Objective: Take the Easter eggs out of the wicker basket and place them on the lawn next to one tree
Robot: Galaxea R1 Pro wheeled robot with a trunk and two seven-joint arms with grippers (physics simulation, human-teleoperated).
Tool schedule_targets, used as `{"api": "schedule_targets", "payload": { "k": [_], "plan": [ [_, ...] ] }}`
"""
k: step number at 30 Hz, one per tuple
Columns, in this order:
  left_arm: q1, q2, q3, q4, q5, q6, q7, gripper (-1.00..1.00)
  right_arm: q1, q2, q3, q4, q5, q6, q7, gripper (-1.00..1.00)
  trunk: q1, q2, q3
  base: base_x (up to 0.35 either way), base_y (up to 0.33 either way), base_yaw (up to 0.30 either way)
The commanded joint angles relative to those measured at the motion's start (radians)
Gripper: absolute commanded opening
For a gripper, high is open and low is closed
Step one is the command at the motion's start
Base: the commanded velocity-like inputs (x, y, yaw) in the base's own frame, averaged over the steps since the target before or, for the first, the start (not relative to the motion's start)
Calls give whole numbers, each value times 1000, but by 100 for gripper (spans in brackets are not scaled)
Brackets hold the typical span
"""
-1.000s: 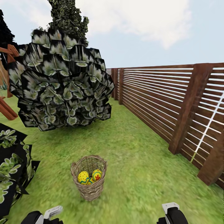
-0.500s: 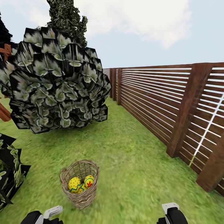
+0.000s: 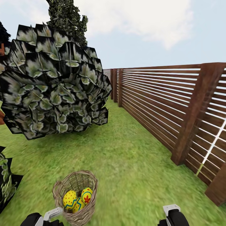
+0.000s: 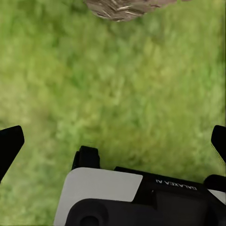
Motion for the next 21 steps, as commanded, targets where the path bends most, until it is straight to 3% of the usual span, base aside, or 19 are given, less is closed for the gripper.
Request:
{"api": "schedule_targets", "payload": {
  "k": [1, 6, 8, 9, 11, 12, 14, 15, 16, 18, 21],
  "plan": [
    [0, 0, 1, -1, 6, 5, 4, 100, -1, 0, 2, -1, 6, 5, 2, 100, 1, -1, -1, 329, 0, 0],
    [-1, -5, 3, 6, 8, 5, 10, 100, -1, -1, 1, -1, 7, 5, 2, 100, 1, -1, -1, 176, 0, 0],
    [-1, -7, 22, 35, 21, 4, 10, 100, -1, -1, 1, -1, 6, 5, 2, 100, 1, -1, -1, 24, 0, 0],
    [0, -8, 49, 50, 35, 4, 11, 100, -1, -1, 1, -1, 6, 5, 3, 100, 1, -1, -1, 12, 0, 0],
    [-1, -8, 190, 78, 98, 4, 12, 100, -1, -1, 0, -1, 6, 5, 3, 100, 1, -1, -1, 6, 0, 0],
    [-1, -8, 236, 83, 116, 4, 14, 100, -1, -1, 0, -1, 6, 5, 3, 100, 1, -1, -1, 4, 0, 0],
    [-1, -7, 440, 97, 175, -3, 25, 100, -1, -1, 0, -1, 6, 5, 3, 100, 1, -1, -1, 2, 0, 0],
    [0, -8, 587, 102, 198, -26, 39, 100, -1, -1, 0, -1, 6, 5, 3, 100, 1, -1, -1, 0, 0, 0],
    [0, -9, 668, 102, 207, -53, 48, 100, -1, -1, 0, -1, 6, 5, 3, 100, 1, -1, -1, 0, 0, 0],
    [-1, -15, 770, 106, 217, -114, 62, 100, -1, -2, -1, -1, 6, 6, 3, 100, 1, -1, -1, 0, 0, 0],
    [-1, -21, 839, 111, 245, -162, 84, 100, -1, -4, -3, -5, 5, 7, 4, 100, 1, -1, -1, 0, 0, 0]
  ]
}}
